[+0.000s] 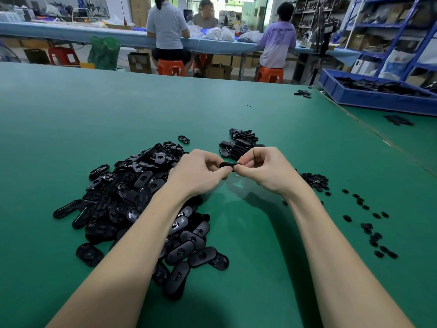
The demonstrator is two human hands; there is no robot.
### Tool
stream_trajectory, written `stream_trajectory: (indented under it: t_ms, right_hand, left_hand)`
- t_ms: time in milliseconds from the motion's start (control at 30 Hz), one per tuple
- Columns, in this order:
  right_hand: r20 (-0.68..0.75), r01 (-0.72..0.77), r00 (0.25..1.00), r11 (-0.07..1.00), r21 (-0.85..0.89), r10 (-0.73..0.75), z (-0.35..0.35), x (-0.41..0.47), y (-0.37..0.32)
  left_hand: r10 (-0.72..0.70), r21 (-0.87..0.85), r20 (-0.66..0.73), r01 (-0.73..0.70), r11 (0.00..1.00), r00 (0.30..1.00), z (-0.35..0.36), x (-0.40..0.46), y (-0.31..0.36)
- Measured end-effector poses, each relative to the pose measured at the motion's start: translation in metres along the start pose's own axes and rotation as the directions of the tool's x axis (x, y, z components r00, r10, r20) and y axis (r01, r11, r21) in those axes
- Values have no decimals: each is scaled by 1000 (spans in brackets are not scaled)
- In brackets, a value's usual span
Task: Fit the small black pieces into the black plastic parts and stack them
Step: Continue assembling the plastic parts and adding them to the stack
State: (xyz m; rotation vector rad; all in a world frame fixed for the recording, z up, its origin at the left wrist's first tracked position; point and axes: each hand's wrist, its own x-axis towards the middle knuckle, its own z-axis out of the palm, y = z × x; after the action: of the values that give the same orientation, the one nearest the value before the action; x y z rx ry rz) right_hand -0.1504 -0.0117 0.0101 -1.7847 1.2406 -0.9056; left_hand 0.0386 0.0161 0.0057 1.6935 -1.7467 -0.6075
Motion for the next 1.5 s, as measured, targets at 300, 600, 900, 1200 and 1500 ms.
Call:
stream_trajectory:
  t_ms: [300, 600, 900, 1200, 1500]
  right_hand:
    - [-34, 8, 999, 1000, -14, -8, 4, 1, -2]
    - [-24, 37, 999, 998, 48, -36, 7, -1, 0]
    - [-155, 149, 964, 923, -356, -216, 9, 10, 7]
    - [-379, -132, 925, 954, -268, 22, -11, 61, 2]
    - [-327, -260, 935, 893, -368, 137, -15, 90, 2]
  left_hand:
    - [-46, -74, -69, 41, 996, 997, 6, -1, 1]
    - [-58, -34, -91, 55, 998, 994, 4, -1, 1]
    - [3, 9, -147, -2, 1000, 989, -1, 1, -3]
    - [146, 284, -169, -94, 954, 975, -3, -4, -5]
    - [184, 421, -82, -133, 897, 980, -2, -5, -8]
